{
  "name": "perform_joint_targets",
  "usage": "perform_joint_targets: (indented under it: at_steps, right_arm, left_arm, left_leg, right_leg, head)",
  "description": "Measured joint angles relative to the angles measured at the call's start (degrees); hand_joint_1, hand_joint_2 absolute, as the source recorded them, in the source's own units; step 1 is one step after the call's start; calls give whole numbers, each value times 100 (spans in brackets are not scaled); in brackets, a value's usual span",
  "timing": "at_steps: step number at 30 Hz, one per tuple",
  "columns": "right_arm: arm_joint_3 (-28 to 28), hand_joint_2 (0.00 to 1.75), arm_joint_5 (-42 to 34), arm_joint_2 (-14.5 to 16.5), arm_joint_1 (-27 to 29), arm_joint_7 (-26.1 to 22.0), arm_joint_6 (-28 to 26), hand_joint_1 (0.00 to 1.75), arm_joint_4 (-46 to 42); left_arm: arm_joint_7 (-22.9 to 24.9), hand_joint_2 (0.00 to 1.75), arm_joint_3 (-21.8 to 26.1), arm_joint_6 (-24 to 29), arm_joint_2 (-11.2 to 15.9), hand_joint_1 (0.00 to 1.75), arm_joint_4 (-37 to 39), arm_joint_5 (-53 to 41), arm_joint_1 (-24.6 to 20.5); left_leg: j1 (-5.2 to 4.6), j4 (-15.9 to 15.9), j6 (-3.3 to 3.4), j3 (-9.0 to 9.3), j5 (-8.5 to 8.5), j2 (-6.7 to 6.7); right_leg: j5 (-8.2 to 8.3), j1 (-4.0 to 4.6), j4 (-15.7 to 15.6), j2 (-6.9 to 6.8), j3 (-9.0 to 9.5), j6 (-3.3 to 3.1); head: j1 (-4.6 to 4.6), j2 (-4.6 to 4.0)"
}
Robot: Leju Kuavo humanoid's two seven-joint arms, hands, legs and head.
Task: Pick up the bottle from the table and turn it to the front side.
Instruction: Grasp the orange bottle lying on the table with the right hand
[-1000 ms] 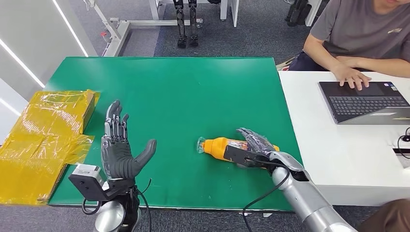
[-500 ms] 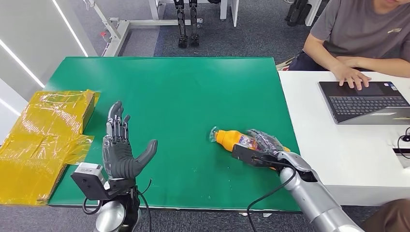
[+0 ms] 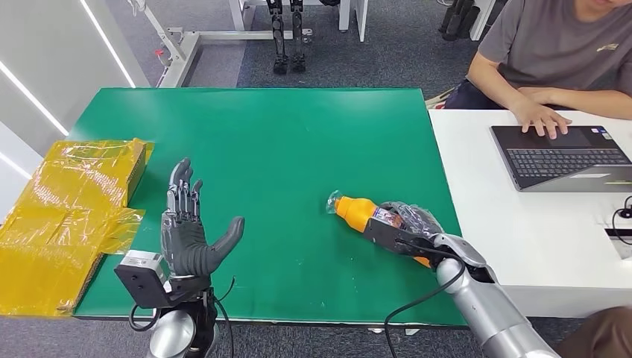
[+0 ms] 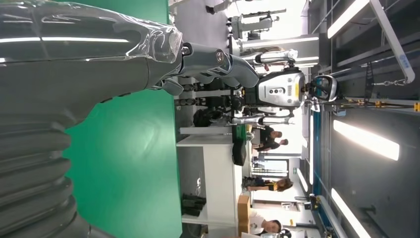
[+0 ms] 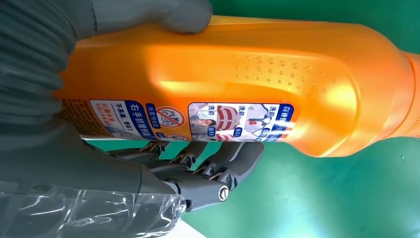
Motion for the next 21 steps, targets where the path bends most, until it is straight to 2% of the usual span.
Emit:
perform_joint_targets:
  at_steps: [8,16,21]
  right_arm:
    - [-127,175,-325,169,60,-349,-445,175,-10]
    - [-448,175,-770,587,357,-1207,-1892,175,-517]
    - [-566,175,-800,743,770,-1772,-2532,175,-1102]
  left_arm:
    - [-60,175,0,118,12,0,20,26,1]
    - [-143,175,0,186,13,0,21,98,-7]
    - [-170,175,-1,65,10,0,61,244,-82]
  left_leg:
    - [0,-1,0,-3,0,0]
    - [1,-2,-1,-10,0,-1]
    - [0,-3,-1,-16,0,-2]
  right_leg:
    - [1,0,3,0,-3,-1]
    - [-1,1,4,-1,-14,-2]
    - [-1,0,4,-2,-19,-2]
  head:
    - [0,0]
    - [0,0]
    - [1,0]
